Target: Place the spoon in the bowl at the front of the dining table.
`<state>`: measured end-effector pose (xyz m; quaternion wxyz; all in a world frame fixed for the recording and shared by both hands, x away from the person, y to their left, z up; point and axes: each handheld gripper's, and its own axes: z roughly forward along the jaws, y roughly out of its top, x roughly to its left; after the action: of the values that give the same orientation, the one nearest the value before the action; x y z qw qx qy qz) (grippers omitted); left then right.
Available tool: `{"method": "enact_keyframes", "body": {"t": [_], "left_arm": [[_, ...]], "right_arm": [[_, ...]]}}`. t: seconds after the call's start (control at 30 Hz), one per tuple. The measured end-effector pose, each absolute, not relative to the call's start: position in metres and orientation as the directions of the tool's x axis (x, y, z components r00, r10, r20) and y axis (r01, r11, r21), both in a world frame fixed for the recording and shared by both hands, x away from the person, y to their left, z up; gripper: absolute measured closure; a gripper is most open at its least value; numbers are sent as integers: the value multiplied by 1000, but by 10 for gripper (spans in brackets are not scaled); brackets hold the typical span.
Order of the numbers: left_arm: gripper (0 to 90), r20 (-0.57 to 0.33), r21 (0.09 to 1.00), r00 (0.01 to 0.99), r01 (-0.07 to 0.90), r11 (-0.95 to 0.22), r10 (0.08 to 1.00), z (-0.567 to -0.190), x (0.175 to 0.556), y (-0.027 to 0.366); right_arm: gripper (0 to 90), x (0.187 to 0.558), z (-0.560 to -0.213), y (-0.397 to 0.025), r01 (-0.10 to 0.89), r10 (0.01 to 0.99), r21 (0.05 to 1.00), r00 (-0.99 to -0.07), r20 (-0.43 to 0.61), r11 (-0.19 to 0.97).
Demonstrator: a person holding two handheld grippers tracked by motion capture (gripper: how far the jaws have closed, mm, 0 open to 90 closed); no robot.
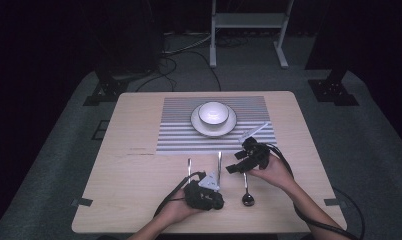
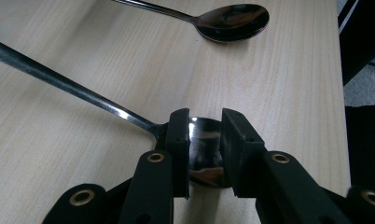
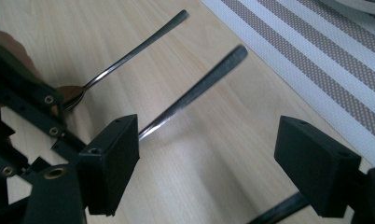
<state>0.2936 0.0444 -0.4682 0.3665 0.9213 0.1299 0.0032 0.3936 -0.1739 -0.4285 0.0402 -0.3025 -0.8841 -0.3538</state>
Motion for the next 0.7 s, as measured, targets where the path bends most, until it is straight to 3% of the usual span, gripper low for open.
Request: {"method": "enact_keyframes", "body": {"t": [0.5,0.7], "left_arm": [[728,-102,677,964,248,-693,246,-468,294,45],[728,-101,677,964,249,-693,248,-468,294,45]], "right_arm": [[241,418,-441,-142,585,497,554,-806,320,593],[376,422,-443,-138,593,503,549,-801,324,589]]}}
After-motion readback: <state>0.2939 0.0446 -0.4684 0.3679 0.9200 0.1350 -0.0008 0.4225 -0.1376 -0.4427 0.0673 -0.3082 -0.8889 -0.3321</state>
